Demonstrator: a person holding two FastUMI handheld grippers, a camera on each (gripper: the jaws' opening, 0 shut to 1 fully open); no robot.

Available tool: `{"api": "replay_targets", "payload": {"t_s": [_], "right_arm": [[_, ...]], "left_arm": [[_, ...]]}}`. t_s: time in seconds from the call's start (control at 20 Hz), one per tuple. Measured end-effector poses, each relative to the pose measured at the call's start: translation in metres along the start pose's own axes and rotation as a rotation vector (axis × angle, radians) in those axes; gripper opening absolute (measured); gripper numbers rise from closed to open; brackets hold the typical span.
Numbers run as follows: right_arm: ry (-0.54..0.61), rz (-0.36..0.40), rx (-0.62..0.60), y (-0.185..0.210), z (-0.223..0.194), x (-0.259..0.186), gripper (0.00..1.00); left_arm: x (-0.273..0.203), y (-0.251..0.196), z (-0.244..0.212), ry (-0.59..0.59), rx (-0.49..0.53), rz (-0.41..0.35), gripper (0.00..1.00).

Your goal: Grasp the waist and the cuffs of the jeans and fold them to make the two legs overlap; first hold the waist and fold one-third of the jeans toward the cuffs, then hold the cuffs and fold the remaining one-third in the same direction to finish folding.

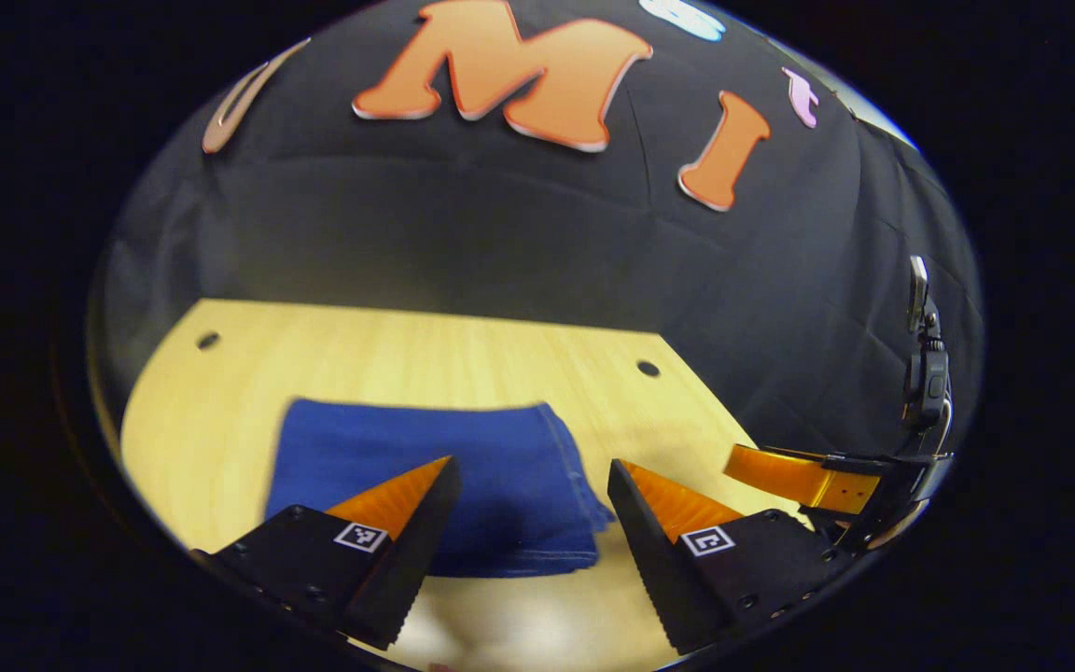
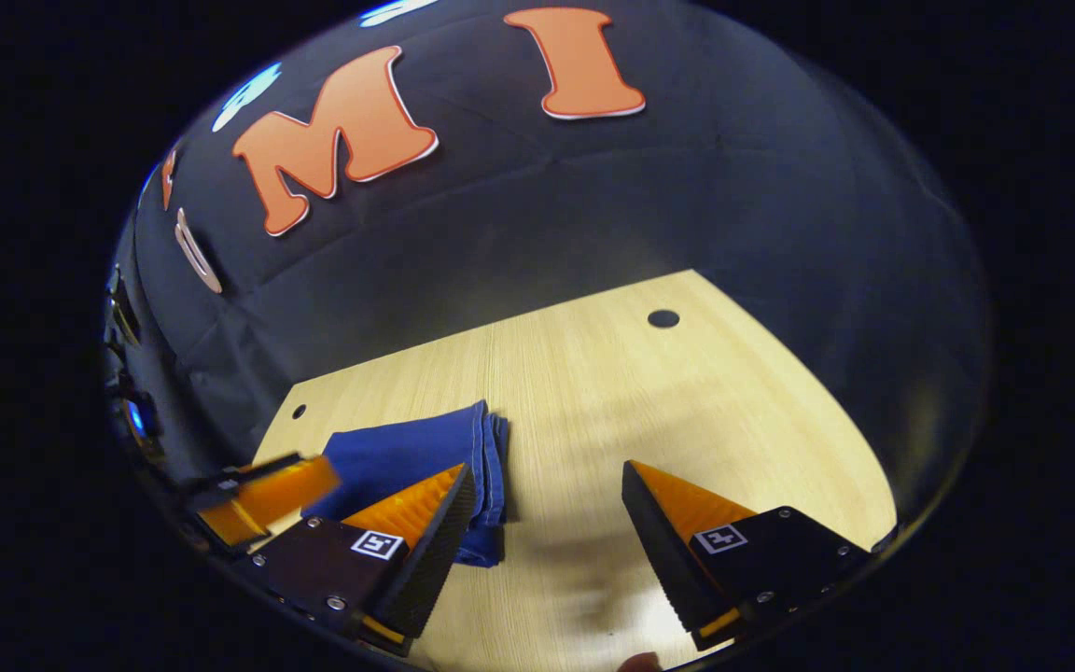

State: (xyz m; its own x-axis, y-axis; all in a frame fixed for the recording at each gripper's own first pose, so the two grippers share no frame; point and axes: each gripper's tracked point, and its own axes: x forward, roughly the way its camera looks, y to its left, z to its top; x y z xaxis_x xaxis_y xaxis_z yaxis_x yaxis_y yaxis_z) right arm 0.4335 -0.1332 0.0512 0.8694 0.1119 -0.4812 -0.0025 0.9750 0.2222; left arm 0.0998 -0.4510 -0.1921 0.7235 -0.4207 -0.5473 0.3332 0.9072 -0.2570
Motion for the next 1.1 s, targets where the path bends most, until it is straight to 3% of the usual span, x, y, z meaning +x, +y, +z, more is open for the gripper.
{"api": "replay_targets", "payload": {"t_s": [0.35, 0.6, 0.9, 1.1], "right_arm": [[-0.350, -0.048, -0.145, 0.059, 0.090, -0.072, 0.97], [-0.533, -0.035, -0.202, 0.113, 0.115, -0.146, 0.97], [-0.575, -0.022, -0.205, 0.149, 0.092, -0.194, 1.00], [-0.558, -0.037, -0.236, 0.146, 0.082, -0.206, 0.97]], "left_arm": [[-0.126, 0.113, 0.115, -0.332, -0.019, 0.131, 0.97], [-0.216, 0.178, 0.164, -0.511, -0.023, 0.205, 0.97], [-0.290, 0.208, 0.182, -0.626, 0.052, 0.237, 0.97], [-0.319, 0.216, 0.183, -0.669, 0.109, 0.267, 0.97]]}}
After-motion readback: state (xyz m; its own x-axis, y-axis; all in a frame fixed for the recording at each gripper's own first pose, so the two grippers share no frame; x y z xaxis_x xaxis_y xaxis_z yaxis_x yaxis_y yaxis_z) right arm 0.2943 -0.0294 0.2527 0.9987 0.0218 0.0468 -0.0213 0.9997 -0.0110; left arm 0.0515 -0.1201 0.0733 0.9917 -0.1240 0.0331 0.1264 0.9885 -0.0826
